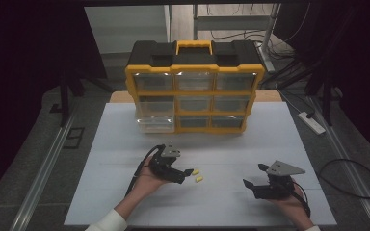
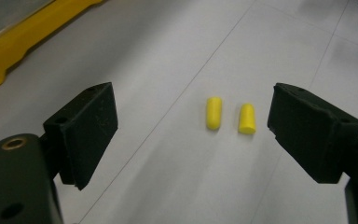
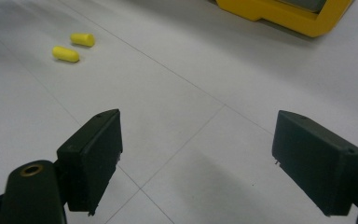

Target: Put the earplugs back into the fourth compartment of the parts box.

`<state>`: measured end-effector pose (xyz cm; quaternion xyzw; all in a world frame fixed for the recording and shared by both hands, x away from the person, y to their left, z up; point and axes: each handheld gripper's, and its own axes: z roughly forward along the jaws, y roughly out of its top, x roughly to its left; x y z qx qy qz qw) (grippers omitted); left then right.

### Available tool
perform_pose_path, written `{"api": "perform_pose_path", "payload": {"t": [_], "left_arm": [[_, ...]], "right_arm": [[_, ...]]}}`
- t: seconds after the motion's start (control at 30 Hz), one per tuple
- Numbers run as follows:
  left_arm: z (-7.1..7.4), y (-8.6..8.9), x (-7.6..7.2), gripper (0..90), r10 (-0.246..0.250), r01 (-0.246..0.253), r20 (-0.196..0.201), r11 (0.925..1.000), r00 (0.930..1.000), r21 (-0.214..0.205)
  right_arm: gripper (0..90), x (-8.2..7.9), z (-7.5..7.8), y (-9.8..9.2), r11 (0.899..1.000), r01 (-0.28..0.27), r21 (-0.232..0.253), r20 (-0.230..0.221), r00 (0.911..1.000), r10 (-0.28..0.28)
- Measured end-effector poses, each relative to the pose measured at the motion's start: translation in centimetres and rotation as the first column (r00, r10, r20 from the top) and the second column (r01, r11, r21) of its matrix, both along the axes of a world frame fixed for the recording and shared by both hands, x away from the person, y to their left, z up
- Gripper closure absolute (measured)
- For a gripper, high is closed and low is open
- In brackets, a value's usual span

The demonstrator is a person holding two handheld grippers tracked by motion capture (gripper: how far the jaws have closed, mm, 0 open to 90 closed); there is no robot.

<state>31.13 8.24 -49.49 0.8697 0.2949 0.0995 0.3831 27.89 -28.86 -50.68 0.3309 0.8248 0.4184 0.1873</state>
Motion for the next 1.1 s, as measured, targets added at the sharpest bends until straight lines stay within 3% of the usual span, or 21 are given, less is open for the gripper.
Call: {"api": "perform_pose_path", "payload": {"t": [0.63, 0.87, 1.1], "left_arm": [[-1.5, -2.7, 2.1, 20.2, -0.055, 0.06, -0.069, 0.995, 0.9961, 0.079], [-2.1, -3.5, 2.6, 25.9, -0.073, 0.083, -0.094, 0.9908, 0.9929, 0.107], [-2.4, -3.8, 2.7, 38.3, -0.097, 0.111, -0.111, 0.9848, 0.9891, 0.134]], "right_arm": [[17.1, 0.0, -0.1, 0.0, 1.0, -0.004, -0.01, -0.002, 1.0, 0.004], [17.1, 0.0, -0.1, 0.0, 1.0, -0.006, -0.015, -0.004, 1.0, 0.005], [17.1, 0.0, -0.1, 0.0, 1.0, -0.007, -0.022, -0.007, 1.0, 0.007]]}}
